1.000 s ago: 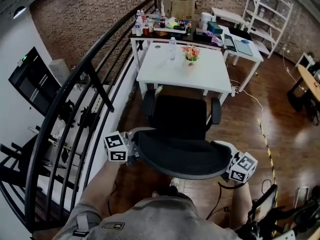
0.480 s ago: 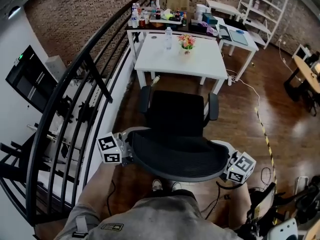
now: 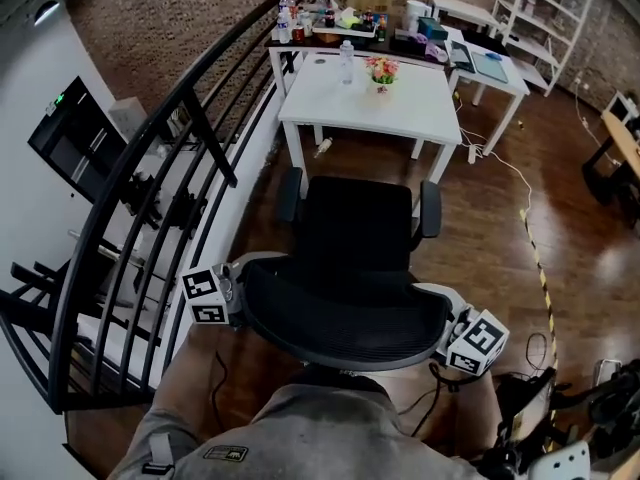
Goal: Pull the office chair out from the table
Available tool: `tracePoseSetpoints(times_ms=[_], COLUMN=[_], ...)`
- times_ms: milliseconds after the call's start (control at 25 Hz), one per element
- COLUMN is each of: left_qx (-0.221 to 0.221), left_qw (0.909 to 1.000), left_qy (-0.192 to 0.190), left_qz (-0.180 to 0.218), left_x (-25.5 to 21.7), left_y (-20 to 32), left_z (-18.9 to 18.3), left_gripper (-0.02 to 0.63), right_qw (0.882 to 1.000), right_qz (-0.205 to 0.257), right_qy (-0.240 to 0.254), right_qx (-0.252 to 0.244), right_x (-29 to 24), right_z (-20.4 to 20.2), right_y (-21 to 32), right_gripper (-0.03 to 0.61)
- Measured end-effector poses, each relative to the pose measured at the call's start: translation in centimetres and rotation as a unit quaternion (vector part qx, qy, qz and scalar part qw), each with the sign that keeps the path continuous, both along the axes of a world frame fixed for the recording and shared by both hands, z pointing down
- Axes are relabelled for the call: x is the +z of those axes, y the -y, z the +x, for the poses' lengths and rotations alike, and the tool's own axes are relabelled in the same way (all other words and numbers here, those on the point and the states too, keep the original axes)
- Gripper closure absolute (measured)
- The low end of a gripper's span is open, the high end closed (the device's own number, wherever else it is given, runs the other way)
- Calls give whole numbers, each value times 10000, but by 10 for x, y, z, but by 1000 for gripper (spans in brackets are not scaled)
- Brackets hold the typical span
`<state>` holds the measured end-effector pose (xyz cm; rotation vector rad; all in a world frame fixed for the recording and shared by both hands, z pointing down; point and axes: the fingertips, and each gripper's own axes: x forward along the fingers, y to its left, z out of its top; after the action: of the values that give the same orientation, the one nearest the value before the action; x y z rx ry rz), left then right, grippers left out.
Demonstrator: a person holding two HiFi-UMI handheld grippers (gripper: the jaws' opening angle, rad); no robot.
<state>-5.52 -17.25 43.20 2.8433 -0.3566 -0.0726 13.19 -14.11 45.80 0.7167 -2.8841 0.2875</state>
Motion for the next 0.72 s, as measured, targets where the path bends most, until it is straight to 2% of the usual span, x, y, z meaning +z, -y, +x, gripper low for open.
tracePoseSetpoints(times_ms=[720], left_qx=[139], left_qw=[9999], left_qy=[-45], left_qz=[76], left_x=[6], left_y=[-79], left_z=[-20], left_gripper=[370], right_qw=[9999], right_qz=[-91], right_qy=[-27], right_qx=[109], right_x=[6], right_z=[-19], right_y=[-82], right_gripper=[371])
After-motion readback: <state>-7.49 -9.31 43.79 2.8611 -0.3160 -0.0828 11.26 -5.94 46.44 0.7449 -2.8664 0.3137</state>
